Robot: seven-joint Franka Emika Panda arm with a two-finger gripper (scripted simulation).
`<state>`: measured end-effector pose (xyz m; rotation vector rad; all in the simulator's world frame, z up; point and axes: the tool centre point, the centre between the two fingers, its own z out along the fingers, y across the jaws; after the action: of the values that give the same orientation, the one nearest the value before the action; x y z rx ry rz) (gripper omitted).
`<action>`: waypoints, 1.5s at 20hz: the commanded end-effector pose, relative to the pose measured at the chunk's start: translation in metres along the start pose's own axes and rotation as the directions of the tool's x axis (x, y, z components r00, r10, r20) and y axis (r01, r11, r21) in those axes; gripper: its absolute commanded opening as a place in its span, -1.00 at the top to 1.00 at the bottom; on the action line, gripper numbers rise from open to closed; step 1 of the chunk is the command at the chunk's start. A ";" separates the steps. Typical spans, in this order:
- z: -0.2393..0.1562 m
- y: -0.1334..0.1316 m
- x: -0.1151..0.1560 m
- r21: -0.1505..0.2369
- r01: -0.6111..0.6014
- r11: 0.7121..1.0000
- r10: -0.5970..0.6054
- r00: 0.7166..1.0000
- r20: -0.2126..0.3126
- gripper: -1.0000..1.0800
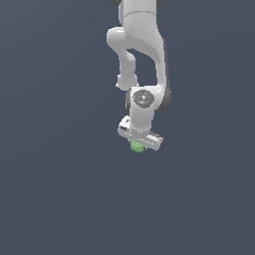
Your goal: Pick up the object and move it to a goal position.
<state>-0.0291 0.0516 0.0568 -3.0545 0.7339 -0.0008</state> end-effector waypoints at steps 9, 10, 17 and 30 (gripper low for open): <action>-0.060 -0.021 -0.049 0.001 0.001 1.000 -0.001 1.000 -0.001 1.00; -0.068 -0.024 -0.056 0.001 0.001 1.000 -0.001 1.000 -0.001 1.00; -0.123 -0.043 -0.100 -0.001 0.001 1.000 -0.001 1.000 -0.001 1.00; -0.178 -0.065 -0.141 -0.001 0.001 1.000 -0.001 1.000 -0.001 1.00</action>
<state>-0.1239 0.1720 0.2318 -3.0559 0.7316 -0.0027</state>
